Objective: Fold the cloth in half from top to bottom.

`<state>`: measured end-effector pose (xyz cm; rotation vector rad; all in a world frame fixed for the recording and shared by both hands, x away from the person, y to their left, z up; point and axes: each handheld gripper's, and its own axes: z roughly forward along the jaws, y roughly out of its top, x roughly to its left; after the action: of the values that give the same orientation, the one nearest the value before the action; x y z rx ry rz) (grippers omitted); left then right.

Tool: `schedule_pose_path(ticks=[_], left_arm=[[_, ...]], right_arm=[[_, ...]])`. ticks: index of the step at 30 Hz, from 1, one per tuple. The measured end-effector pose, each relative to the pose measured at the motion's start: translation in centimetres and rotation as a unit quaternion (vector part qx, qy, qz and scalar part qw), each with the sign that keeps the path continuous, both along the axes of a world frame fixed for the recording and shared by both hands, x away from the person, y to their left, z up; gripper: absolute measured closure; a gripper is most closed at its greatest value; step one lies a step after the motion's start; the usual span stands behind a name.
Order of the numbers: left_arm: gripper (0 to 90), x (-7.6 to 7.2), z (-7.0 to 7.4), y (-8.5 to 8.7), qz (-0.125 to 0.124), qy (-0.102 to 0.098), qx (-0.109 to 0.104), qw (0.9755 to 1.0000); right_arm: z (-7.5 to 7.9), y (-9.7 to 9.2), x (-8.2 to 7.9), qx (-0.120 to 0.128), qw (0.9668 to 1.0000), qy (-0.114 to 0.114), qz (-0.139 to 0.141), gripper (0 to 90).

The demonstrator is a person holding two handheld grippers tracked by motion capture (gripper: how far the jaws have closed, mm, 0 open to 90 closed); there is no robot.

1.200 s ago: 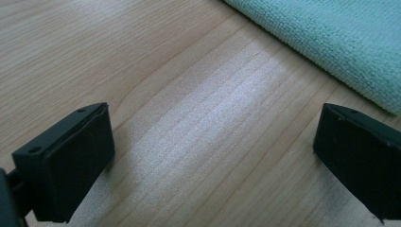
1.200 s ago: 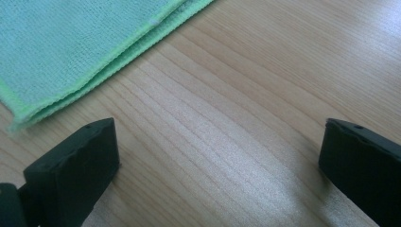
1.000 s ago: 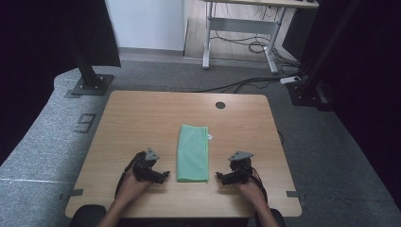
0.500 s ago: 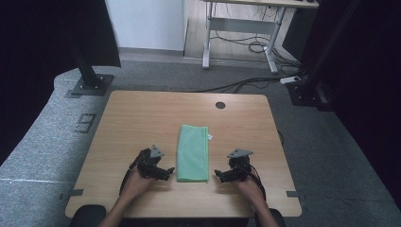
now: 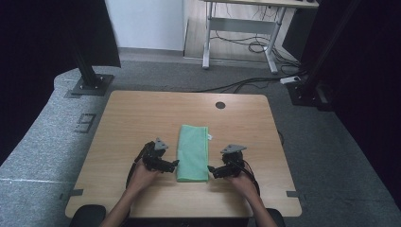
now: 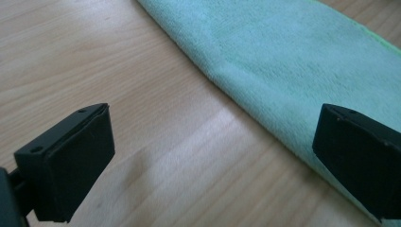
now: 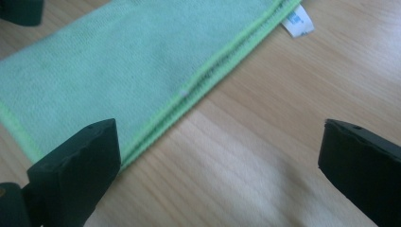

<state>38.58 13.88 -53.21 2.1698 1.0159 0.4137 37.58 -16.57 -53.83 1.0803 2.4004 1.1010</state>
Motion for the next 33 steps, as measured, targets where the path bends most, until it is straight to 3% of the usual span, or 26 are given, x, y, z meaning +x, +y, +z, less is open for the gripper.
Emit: schedule_pose_path(ticks=[5,9,11,13,20,28,33], left_arm=[[0.0,0.5,-0.5,-0.5,0.006,0.004,0.004,1.0],[0.0,0.8,-1.4,-0.6,0.008,0.01,0.024,0.9996],[0.0,0.7,-1.6,-0.5,0.007,0.012,0.021,0.9997],[0.0,0.7,-1.5,-0.4,0.007,0.015,0.02,0.9997],[0.0,-0.4,-1.5,-0.2,-0.005,0.018,0.026,0.9995],[0.0,-2.1,-1.2,0.3,-0.017,0.023,0.038,0.9989],[0.0,-3.2,-1.3,0.6,-0.026,0.043,0.029,0.9983]], right_arm=[[0.0,1.0,0.8,-0.002,1.0,0.001,-0.004,0.6],[-0.7,2.0,1.5,-0.023,0.9997,0.004,0.001,1.2],[-1.1,2.2,1.5,-0.042,0.9991,0.007,0.006,1.2],[-1.2,2.3,1.4,-0.043,0.999,0.008,0.007,1.1],[-1.3,2.2,0.3,-0.039,0.9991,0.016,0.01,1.1],[-1.2,2.9,-1.8,-0.046,0.9982,0.013,0.035,1.3],[-1.3,2.8,-3.2,-0.041,0.998,0.016,0.046,1.5]])
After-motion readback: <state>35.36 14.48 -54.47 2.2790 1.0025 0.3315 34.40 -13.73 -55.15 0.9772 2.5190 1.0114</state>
